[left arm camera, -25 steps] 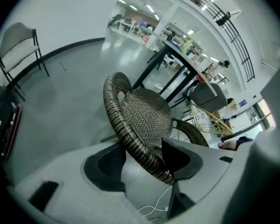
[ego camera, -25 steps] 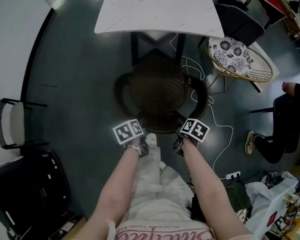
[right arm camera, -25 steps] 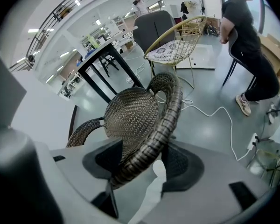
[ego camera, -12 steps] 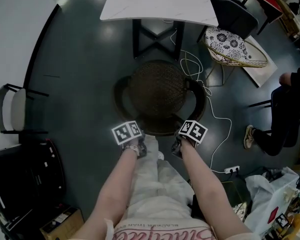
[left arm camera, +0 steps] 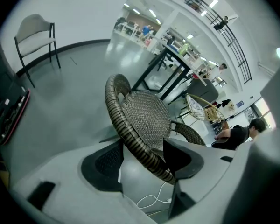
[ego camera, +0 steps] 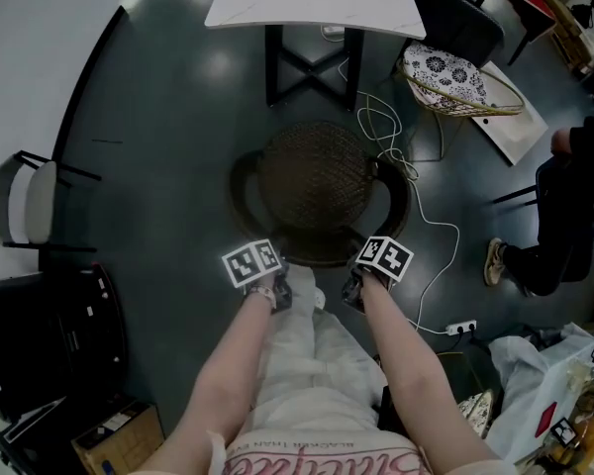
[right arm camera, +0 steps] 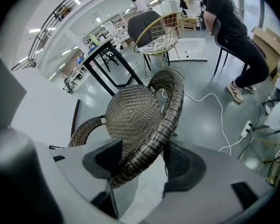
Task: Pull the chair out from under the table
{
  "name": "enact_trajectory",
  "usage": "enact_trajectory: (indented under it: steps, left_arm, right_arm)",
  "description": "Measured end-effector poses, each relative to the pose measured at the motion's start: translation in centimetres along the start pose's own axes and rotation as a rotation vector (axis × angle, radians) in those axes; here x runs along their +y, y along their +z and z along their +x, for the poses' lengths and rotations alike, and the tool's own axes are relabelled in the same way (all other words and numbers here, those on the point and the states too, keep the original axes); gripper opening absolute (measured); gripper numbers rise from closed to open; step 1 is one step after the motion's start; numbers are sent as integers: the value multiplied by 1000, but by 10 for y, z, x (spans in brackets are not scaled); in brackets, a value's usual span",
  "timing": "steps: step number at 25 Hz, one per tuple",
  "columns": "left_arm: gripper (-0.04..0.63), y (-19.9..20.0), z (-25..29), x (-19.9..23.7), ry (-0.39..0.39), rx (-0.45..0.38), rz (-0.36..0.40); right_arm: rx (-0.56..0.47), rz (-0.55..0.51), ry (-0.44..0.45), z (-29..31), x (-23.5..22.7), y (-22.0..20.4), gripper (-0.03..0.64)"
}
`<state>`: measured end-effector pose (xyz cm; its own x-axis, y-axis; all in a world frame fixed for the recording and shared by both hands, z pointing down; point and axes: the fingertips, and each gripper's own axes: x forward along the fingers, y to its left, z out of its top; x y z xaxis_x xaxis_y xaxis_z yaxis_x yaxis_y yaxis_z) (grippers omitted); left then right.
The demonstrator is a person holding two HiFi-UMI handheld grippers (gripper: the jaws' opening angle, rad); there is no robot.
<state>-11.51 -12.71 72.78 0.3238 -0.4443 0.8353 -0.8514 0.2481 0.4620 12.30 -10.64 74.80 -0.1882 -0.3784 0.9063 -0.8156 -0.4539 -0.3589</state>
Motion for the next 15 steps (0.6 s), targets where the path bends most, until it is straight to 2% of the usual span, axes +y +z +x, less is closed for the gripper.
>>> enact_trajectory:
  steps: [5,10,13,14,15]
  left_arm:
    - [250,-2,-20,-3,11,-39,80]
    - [250,-10,-42,-8,-7,-46,81]
    - [251,-10,-57,-21,-39,-72,107]
    - [250,-9,-62,-27,-53,-81,122]
    - [250,-7,-67,-34,-69,-90,139]
  right_arm:
    - [-20,-5,-23,-13,-1,0,247]
    - [-12,-43,27,-39,3,-6,245]
    - [-21,-86,73,-60,8,-8,244]
    - [-31,-99,91,-67,11,-7,230]
    - [-44,-112,105,-75,14,-5,183]
